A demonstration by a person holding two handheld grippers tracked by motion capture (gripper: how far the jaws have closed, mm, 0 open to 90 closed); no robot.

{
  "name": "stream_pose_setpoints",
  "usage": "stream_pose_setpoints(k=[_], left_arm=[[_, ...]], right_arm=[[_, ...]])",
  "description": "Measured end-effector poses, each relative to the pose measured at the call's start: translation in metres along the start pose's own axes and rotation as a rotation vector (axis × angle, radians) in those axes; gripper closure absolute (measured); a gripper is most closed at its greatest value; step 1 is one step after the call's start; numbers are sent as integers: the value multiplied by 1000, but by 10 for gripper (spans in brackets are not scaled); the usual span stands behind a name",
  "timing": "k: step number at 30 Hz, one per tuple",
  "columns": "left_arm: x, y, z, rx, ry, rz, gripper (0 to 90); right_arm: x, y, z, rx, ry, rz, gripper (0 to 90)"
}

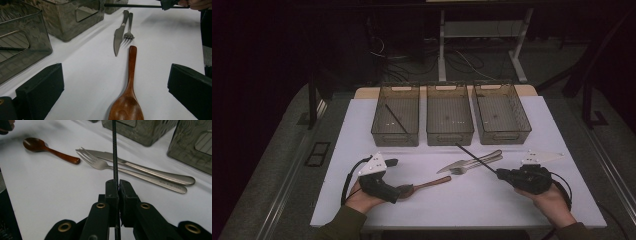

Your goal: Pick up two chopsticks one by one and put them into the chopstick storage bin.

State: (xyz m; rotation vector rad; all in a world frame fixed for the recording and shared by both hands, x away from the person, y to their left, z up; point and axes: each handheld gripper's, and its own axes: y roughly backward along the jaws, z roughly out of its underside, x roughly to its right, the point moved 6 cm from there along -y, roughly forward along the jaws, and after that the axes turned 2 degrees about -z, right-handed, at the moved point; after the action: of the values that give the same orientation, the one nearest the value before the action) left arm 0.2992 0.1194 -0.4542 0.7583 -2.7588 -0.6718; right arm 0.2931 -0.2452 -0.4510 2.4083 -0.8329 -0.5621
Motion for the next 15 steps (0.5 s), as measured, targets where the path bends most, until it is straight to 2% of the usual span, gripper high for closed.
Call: stream_pose_setpoints(k=[15], left_arm=[[0, -1, -1, 4, 7, -3, 0]], right_arm=[[-3, -10, -26, 28, 13, -14, 848]])
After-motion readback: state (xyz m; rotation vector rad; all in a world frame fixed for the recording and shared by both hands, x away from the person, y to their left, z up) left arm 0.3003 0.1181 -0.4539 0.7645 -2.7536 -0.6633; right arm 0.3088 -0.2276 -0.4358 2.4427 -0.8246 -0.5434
